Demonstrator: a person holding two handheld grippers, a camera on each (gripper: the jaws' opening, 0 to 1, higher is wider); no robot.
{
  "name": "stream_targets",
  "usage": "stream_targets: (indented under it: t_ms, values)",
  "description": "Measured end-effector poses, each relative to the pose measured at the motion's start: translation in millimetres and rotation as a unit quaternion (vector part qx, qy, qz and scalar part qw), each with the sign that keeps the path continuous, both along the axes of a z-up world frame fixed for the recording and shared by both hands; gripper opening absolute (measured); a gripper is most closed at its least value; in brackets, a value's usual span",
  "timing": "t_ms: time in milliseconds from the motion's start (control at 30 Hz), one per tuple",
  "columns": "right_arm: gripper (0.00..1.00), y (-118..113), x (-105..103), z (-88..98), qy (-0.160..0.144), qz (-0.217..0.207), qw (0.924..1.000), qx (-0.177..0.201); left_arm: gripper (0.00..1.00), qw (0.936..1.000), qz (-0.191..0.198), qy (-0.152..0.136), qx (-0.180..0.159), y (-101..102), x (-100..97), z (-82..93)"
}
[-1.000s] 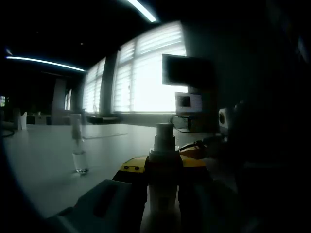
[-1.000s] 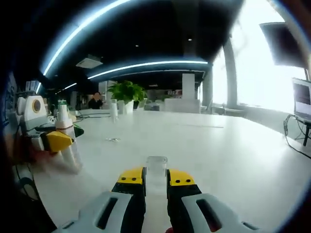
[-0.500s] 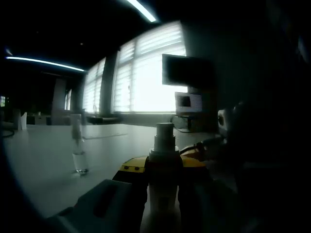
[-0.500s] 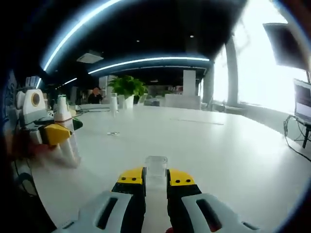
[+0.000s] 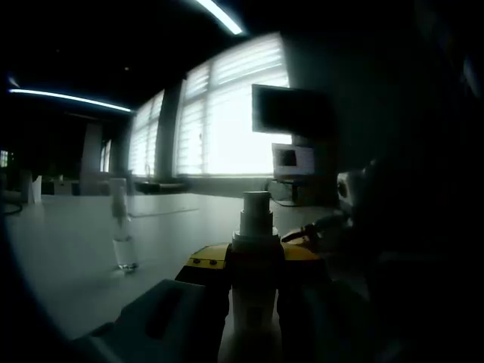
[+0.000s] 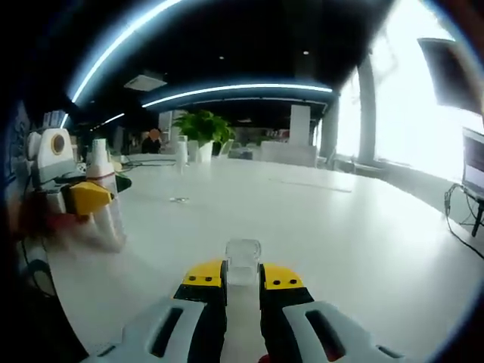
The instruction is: Clamp pump bottle remove cover press pump head put on cover
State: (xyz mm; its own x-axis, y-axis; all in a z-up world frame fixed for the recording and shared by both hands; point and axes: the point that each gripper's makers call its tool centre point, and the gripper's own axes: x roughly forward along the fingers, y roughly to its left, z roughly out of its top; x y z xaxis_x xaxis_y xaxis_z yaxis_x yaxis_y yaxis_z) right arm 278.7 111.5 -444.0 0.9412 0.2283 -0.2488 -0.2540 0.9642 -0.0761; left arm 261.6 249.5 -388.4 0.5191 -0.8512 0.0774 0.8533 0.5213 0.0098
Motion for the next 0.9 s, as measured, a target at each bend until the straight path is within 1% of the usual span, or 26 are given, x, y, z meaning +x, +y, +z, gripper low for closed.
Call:
stream_targets:
  t_ms: [100, 167, 233, 267, 700, 900]
  values:
    - [0.12, -0.5, 0.1, 0.1, -0.001, 0.001, 1.0000, -0.001, 0.14, 1.0000, 0.000, 0.000, 0.000, 0.3, 0.4, -0.1]
    - [0.13, 2.8, -0.4, -0.9, 0.002, 0.011, 0.9999, -0.002, 0.14, 1.0000, 0.000, 0.000, 0.000, 0.4, 0.7, -0.2]
    - [0.20, 5.0, 0.0, -3.2, 0.007, 0.016, 0.9998, -0.004, 0.14, 1.0000, 0.000, 0.000, 0.000, 0.6, 1.2, -0.3]
    - [0.21, 5.6, 0.2, -3.5, 0.008, 0.017, 0.9998, -0.002, 0.14, 1.0000, 0.000, -0.001, 0.000, 0.4, 0.9, -0.3]
    - [0.21, 3.3, -0.3, -2.5, 0.006, 0.010, 0.9999, 0.007, 0.14, 1.0000, 0.000, 0.000, 0.000, -0.6, -0.7, -0.1]
    - [0.24, 5.3, -0.3, -1.6, 0.003, 0.019, 0.9998, 0.008, 0.14, 1.0000, 0.000, 0.000, 0.000, -0.3, -0.3, -0.2]
